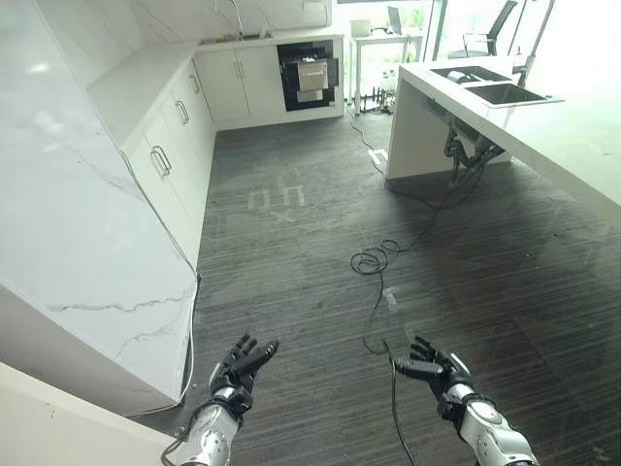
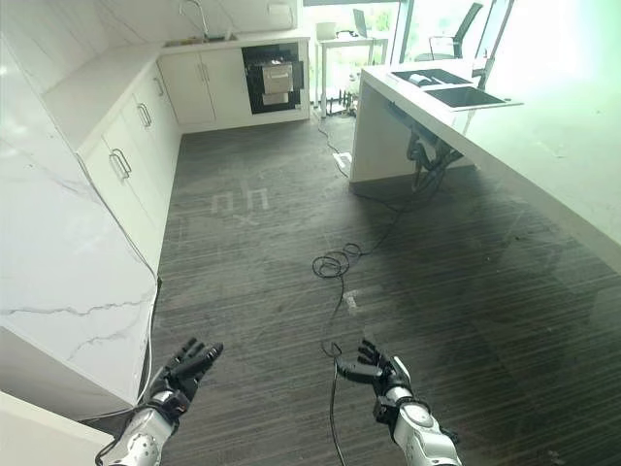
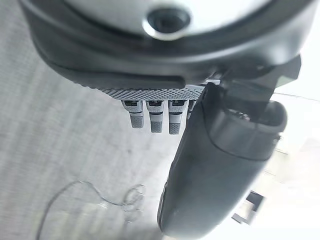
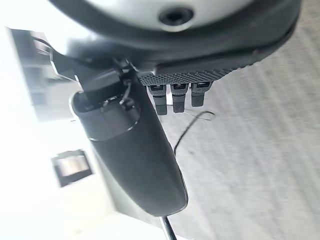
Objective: Place the dishes in the dishwasher.
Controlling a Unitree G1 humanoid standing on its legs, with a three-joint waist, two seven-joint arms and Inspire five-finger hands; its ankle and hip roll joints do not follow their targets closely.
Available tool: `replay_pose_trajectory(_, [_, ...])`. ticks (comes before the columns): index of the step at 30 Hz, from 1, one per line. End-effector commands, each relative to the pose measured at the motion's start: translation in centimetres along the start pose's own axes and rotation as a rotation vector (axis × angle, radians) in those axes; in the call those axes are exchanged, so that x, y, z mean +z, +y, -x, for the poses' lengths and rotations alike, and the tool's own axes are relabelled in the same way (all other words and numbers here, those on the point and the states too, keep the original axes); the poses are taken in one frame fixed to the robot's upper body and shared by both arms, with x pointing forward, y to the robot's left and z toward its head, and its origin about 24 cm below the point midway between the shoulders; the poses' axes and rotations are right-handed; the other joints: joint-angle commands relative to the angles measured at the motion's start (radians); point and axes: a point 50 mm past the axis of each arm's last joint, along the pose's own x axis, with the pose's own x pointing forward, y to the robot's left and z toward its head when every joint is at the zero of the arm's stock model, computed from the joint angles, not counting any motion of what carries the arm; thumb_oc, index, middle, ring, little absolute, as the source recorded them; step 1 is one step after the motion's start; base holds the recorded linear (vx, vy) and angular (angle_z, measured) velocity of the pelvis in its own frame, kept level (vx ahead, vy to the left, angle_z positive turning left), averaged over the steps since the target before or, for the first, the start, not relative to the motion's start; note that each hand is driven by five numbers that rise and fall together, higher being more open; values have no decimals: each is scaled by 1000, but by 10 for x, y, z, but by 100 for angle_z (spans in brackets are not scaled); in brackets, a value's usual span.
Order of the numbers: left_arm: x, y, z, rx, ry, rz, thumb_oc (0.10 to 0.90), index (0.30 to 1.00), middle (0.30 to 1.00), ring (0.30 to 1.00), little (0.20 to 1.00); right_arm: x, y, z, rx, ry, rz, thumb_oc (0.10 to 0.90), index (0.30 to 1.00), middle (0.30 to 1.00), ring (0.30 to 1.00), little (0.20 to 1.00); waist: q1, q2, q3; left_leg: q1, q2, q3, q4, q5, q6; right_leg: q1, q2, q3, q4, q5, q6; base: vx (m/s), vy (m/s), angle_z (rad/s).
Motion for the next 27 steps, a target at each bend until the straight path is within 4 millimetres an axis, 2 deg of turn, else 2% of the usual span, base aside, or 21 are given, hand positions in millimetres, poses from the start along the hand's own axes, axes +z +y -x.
replay_pose_trajectory(1, [62,-22,0,-112,-293,-11,800,900,900,900,900,53,9,2,47,-307,-31,800,900,900,900,900,-14,-1,-7,23,62,63,48,-129,-74,48,20,-7,-102,17,86,65,-120,2])
replay_pose_trajectory(6, [91,-37,20,-248,-464,-36,800,900,900,900,900,90,17,18,147,-512,-12,800,900,900,900,900,-6,-6,3,38,73,56,48,-129,-81,55,28,-15,-102,7,75,78,-149,-1])
replay_pose_trajectory(7, [102,-38,26,-267,-533,-45,800,900,900,900,900,105,17,24,162,-586,8,800,900,900,900,900,2,-9,14,55,73,54,48,-109,-91,60,32,-19,-102,4,66,121,-171,-1])
replay_pose_trajectory(9, [106,-38,28,-271,-561,-45,800,900,900,900,900,110,16,27,162,-608,25,800,900,900,900,900,7,-15,23,56,71,58,48,-83,-97,65,32,-18,-102,4,62,101,-113,-5])
replay_pose_trajectory(10, [109,-37,30,-273,-583,-52,800,900,900,900,900,113,15,29,151,-630,74,800,900,900,900,900,11,-21,30,56,70,65,48,-46,-102,69,30,-17,-102,2,57,117,-146,-4])
replay_pose_trajectory(11, [115,-37,34,-276,-614,-67,800,900,900,900,900,120,10,35,123,-664,204,800,900,900,900,900,21,-48,49,53,62,87,48,68,-117,76,11,-13,-102,2,46,116,-178,-3])
replay_pose_trajectory(12, [119,-36,37,-278,-630,-71,800,900,900,900,900,124,6,37,119,-666,279,800,900,900,900,900,26,-72,63,42,52,102,77,114,-120,80,-8,-9,-102,3,38,121,-215,1])
replay_pose_trajectory(13, [123,-34,40,-277,-649,-77,800,900,900,900,900,126,2,38,126,-633,436,800,900,900,900,900,30,-85,84,-20,55,104,190,128,-123,84,-15,-11,-102,6,28,92,-161,-4])
replay_pose_trajectory(14, [125,-33,41,-274,-662,-98,800,900,900,900,900,125,-3,38,117,-600,543,800,900,900,900,900,31,-88,94,-54,67,110,225,137,-126,86,-12,-14,-102,7,25,75,-110,4])
replay_pose_trajectory(15, [125,-33,42,-273,-666,-106,800,900,900,900,900,126,-5,37,104,-595,575,800,900,900,900,900,32,-88,97,-64,73,114,226,140,-127,87,-10,-15,-102,7,25,241,-28,5])
replay_pose_trajectory(16, [130,-31,45,-261,-672,-163,800,900,900,900,900,139,-29,36,-30,-516,886,800,900,900,900,900,39,-85,110,-55,108,172,53,164,-131,104,1,-20,-102,-4,40,318,60,14])
replay_pose_trajectory(17, [132,-28,47,-248,-670,-173,800,900,900,900,900,148,-37,38,-68,-505,945,800,900,900,900,900,38,-57,114,-86,151,181,48,140,-143,117,29,-28,-102,-16,48,386,116,6])
replay_pose_trajectory(19, [132,-23,50,-228,-670,-169,800,900,900,900,900,161,-43,45,-112,-530,964,800,900,900,900,900,39,-15,111,-169,207,162,48,121,-168,143,77,-23,-102,-37,51,301,160,15])
replay_pose_trajectory(20, [132,-21,52,-221,-671,-168,800,900,900,900,900,164,-44,47,-117,-537,975,800,900,900,900,900,42,-5,108,-189,216,143,48,132,-176,151,90,-15,-102,-46,48,491,245,-12])
replay_pose_trajectory(21, [130,-12,59,-207,-677,-164,800,900,900,900,900,171,-44,55,-129,-577,989,800,900,900,900,900,54,11,108,-251,230,85,48,163,-198,186,123,19,-102,-77,35,590,309,-66])
replay_pose_trajectory(22, [128,-8,63,-195,-684,-172,800,900,900,900,900,173,-43,59,-135,-599,1034,800,900,900,900,900,57,20,106,-290,238,79,48,156,-204,211,134,33,-102,-100,27,662,372,-84])
replay_pose_trajectory(23, [129,-6,65,-185,-693,-183,800,900,900,900,900,176,-43,61,-134,-613,1053,800,900,900,900,900,56,22,102,-288,239,89,48,135,-197,218,131,34,-102,-107,27,555,339,-71])
replay_pose_trajectory(24, [133,-8,66,-178,-703,-192,800,900,900,900,900,179,-41,63,-97,-633,987,800,900,900,900,900,55,25,97,-275,243,105,48,145,-195,235,123,34,-102,-107,33,423,274,-37])
replay_pose_trajectory(26, [136,-10,65,-175,-712,-209,800,900,900,900,900,180,-38,64,-61,-651,905,800,900,900,900,900,57,18,92,-251,231,125,48,108,-177,267,98,29,-102,-113,48,517,320,-27])
replay_pose_trajectory(27, [144,-15,62,-205,-725,-248,800,900,900,900,900,178,-30,64,-6,-685,769,800,900,900,900,900,72,-10,65,-217,178,126,48,53,-135,324,33,14,-102,-98,102,562,338,-11])
